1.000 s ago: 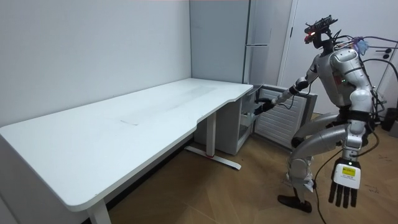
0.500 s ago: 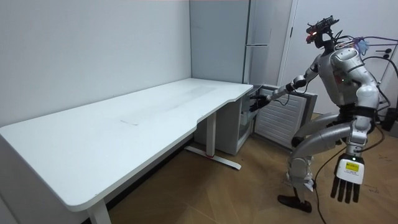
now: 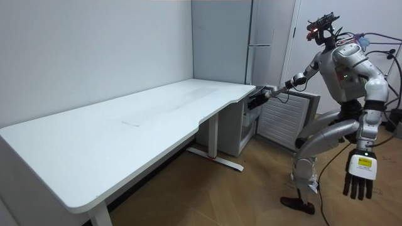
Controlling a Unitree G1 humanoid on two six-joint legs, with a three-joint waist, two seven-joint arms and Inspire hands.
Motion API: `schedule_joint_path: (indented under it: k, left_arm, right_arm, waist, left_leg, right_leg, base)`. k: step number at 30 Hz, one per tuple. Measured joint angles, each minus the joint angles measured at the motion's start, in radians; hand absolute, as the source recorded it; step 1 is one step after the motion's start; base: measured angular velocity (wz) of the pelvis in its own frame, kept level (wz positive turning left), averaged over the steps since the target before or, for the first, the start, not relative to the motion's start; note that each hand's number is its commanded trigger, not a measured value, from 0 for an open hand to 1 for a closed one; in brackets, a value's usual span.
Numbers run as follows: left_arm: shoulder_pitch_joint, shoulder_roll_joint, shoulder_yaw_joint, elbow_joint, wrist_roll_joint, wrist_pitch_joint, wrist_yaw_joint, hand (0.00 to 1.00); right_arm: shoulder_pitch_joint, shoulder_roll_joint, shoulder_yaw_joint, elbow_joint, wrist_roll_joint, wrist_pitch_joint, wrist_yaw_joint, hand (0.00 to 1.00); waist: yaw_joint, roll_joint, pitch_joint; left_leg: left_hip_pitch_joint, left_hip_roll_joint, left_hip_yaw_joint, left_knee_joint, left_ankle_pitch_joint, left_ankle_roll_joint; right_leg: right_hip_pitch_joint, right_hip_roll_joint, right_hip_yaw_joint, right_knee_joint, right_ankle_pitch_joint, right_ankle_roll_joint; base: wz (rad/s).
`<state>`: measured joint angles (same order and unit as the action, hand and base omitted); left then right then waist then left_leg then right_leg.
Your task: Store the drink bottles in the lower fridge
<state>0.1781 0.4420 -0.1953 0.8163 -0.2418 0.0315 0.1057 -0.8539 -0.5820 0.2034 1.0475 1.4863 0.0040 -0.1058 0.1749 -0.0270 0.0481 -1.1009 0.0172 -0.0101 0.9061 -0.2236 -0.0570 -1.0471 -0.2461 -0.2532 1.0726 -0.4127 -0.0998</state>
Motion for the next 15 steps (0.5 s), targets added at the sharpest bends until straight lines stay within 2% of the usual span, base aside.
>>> schedule_joint_path:
  k: [4,8,13,15]
  left_arm:
    - [0.005,0.005,0.000,-0.021,0.000,-0.010,0.013,0.00]
    - [0.011,0.006,0.000,-0.020,0.009,-0.010,0.017,0.00]
    - [0.010,0.017,0.000,-0.010,-0.004,-0.020,0.008,0.00]
    - [0.010,0.022,-0.001,0.005,-0.005,-0.023,-0.007,0.00]
  right_arm:
    - [0.000,0.000,0.032,-0.001,-0.004,0.008,-0.025,0.00]
    - [0.000,0.001,0.047,0.000,-0.004,0.022,-0.027,0.00]
    - [0.001,0.001,0.070,0.028,-0.004,0.047,-0.022,0.00]
    - [0.003,0.006,0.082,0.087,-0.006,0.058,0.011,0.00]
  waist:
    - [0.014,-0.001,0.0003]
    - [0.016,-0.001,0.0007]
    - [0.018,-0.012,0.0071]
    - [0.026,-0.016,0.0097]
  left_leg:
    - [0.024,-0.017,-0.015,-0.042,0.019,-0.003]
    - [0.038,-0.017,-0.017,-0.053,0.022,-0.001]
    - [0.080,-0.023,-0.023,-0.099,0.039,-0.001]
    - [0.112,-0.019,-0.024,-0.112,0.039,-0.001]
  right_leg:
    - [0.030,-0.014,-0.024,-0.027,0.000,0.000]
    - [0.049,-0.015,-0.031,-0.039,0.002,0.002]
    - [0.092,-0.017,-0.045,-0.076,0.008,0.005]
    - [0.134,-0.012,-0.056,-0.099,0.009,0.008]
  base:
    - [0.21]
    - [0.02]
    - [0.07]
    - [0.06]
